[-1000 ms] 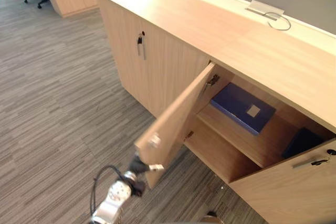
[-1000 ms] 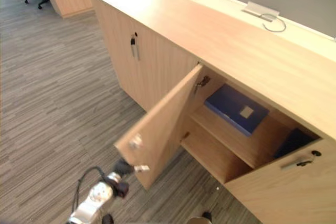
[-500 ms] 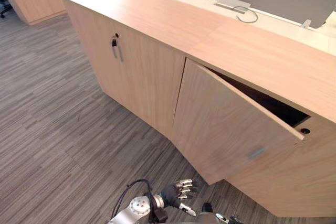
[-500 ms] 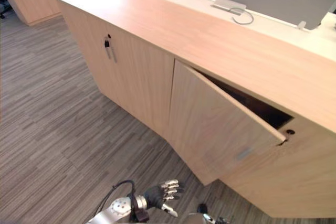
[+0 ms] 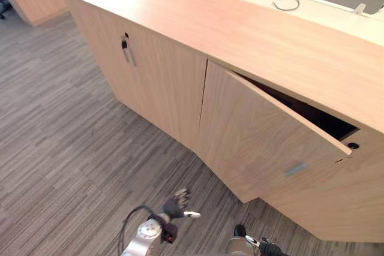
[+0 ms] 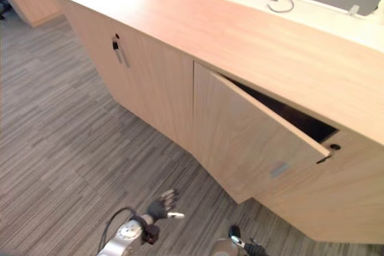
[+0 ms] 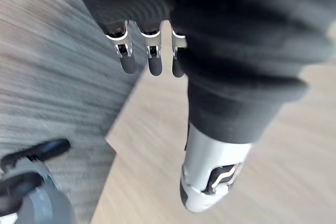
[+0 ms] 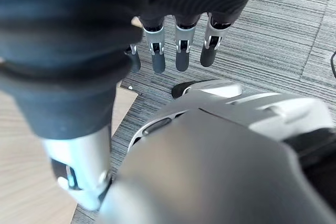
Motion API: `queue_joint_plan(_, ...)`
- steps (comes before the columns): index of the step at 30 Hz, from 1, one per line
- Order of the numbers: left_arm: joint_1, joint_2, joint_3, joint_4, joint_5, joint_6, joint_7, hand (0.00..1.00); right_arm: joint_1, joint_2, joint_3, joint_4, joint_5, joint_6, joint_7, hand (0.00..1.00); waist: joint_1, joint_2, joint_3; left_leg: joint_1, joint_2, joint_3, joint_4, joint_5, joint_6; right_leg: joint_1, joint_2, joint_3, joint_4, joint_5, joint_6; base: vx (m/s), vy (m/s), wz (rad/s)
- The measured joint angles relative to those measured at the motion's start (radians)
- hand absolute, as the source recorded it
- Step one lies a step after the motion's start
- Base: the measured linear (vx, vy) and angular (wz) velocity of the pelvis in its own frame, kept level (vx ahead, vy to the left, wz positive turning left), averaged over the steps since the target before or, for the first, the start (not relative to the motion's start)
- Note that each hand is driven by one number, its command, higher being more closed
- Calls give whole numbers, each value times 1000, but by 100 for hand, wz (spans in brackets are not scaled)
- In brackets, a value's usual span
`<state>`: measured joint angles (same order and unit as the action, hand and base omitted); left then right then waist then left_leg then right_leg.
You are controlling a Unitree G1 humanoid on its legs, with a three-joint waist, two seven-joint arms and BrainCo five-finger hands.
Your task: Walk over to the cabinet, pick up the folder, carry it to the office cabinet, place the folder inside the office cabinet, then close the office cabinet door
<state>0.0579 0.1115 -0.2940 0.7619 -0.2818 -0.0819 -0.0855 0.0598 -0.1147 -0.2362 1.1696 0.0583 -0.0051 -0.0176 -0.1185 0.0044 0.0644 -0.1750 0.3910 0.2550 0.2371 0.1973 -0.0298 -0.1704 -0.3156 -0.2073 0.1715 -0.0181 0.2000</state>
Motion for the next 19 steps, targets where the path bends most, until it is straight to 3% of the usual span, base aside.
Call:
queue_joint_plan(2, 7, -19, 98, 83, -38, 2, 79, 0, 2, 1, 4, -1, 7, -3, -21, 0, 18, 1, 28, -20, 1, -89, 127, -6, 12, 37, 20, 20, -19, 8, -14, -66, -109, -33)
queue_joint_plan(3, 19, -39, 164, 102, -72, 3, 124, 0, 3, 0, 22, 1, 16, -3, -35, 0, 41, -3, 38, -55, -27, -170, 257, -65, -25, 56, 26, 47, -35, 14, -25, -48, -10, -64)
queue_joint_plan(4, 36, -60, 210, 99, -121, 0, 161, 0, 5, -4, 34, -3, 32, -3, -48, 0, 60, -2, 41, -67, -103, -239, 353, -178, -56, 68, 31, 84, -50, 17, -33, -27, 44, -60)
queue_joint_plan(5, 38, -67, 234, 88, -136, -6, 180, 0, 8, -2, 34, -9, 44, -3, -55, 0, 60, -1, 43, -68, -127, -266, 380, -236, -53, 77, 33, 95, -55, 17, -34, 12, 151, -41)
queue_joint_plan(6, 38, -82, 267, 72, -147, -24, 217, 0, 16, 1, 44, -30, 67, -1, -69, 0, 63, 1, 52, -59, -194, -322, 382, -355, -84, 81, 34, 115, -53, 21, -39, 5, 237, -19)
queue_joint_plan(7, 42, -108, 310, 37, -143, -42, 244, 0, 15, -7, 69, -41, 81, 0, -87, 0, 68, 8, 61, -20, -252, -336, 297, -455, -108, 73, 41, 140, -41, 23, -36, -10, 269, -21)
queue_joint_plan(8, 45, -119, 329, 23, -139, -52, 258, 0, 14, -12, 77, -48, 83, 0, -93, 0, 73, 18, 64, 19, -262, -350, 240, -507, -140, 66, 45, 151, -34, 27, -28, -72, 328, -55)
queue_joint_plan(9, 47, -126, 370, 20, -126, -61, 277, 0, 17, 3, 102, -63, 96, -2, -106, 0, 93, -14, 82, 53, -292, -329, 212, -516, -132, 66, 40, 190, -35, 51, -43, -29, 247, -75)
queue_joint_plan(11, 64, -146, 438, 20, -101, -65, 294, 0, 17, 0, 150, -86, 103, -5, -108, 0, 116, -21, 79, 94, -312, -347, 176, -522, -107, 53, 82, 183, -12, 57, -47, 46, 147, -79)
queue_joint_plan(13, 75, -157, 479, 24, -86, -68, 290, 0, 15, 2, 153, -114, 104, -14, -107, 0, 112, -19, 74, 137, -313, -316, 129, -495, -84, 56, 92, 184, -12, 57, -48, 116, 75, -54)
queue_joint_plan(15, 85, -155, 515, 84, -86, -71, 267, 0, 19, 14, 161, -118, 122, -25, -106, 0, 116, -14, 21, 177, -307, -305, 62, -473, -70, 57, 107, 185, -46, 57, -50, 190, 15, -50)
queue_joint_plan(19, 45, -174, 540, 217, -95, -72, 230, 0, 28, 45, 141, -98, 274, -60, -92, 0, 114, 22, -43, 259, -281, -320, -24, -451, -61, 124, 140, 185, -139, 59, -56, 219, -53, -21)
